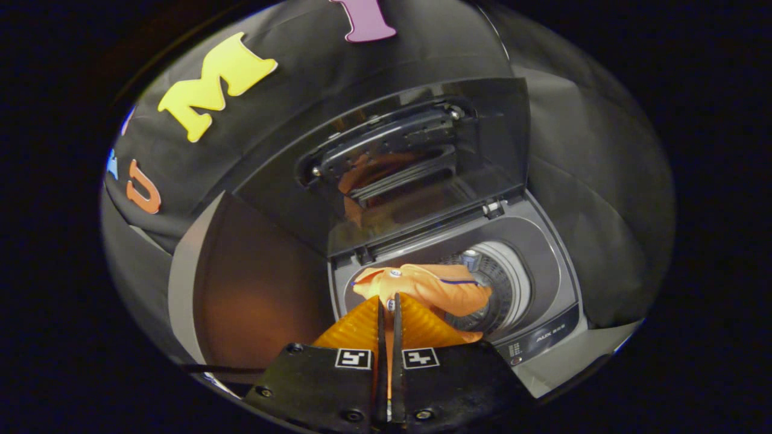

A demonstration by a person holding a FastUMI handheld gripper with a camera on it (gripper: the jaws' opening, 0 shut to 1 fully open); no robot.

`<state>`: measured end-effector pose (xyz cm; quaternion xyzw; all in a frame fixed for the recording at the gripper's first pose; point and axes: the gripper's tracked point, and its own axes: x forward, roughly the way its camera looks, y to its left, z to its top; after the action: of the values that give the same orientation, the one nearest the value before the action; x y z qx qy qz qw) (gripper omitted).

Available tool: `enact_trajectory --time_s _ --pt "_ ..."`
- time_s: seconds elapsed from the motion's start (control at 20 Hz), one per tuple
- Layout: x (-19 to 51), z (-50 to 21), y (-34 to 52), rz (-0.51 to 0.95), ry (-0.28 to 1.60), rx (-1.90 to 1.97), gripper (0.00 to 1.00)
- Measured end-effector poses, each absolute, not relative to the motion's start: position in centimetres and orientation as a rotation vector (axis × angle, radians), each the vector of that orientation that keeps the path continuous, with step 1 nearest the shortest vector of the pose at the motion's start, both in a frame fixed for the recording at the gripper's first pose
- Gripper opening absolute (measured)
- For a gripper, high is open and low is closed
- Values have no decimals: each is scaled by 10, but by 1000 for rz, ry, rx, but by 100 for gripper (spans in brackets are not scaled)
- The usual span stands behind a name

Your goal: Put the clothes into the washing machine and then close the washing machine lid.

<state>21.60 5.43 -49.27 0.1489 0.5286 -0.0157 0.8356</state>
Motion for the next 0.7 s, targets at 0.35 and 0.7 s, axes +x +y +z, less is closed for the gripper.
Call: enact_trajectory --time_s 0.35,0.7 --pt "217 -518 40 -128 1171 239 6" --pt "228 -492 51 -94 1150 143 40"
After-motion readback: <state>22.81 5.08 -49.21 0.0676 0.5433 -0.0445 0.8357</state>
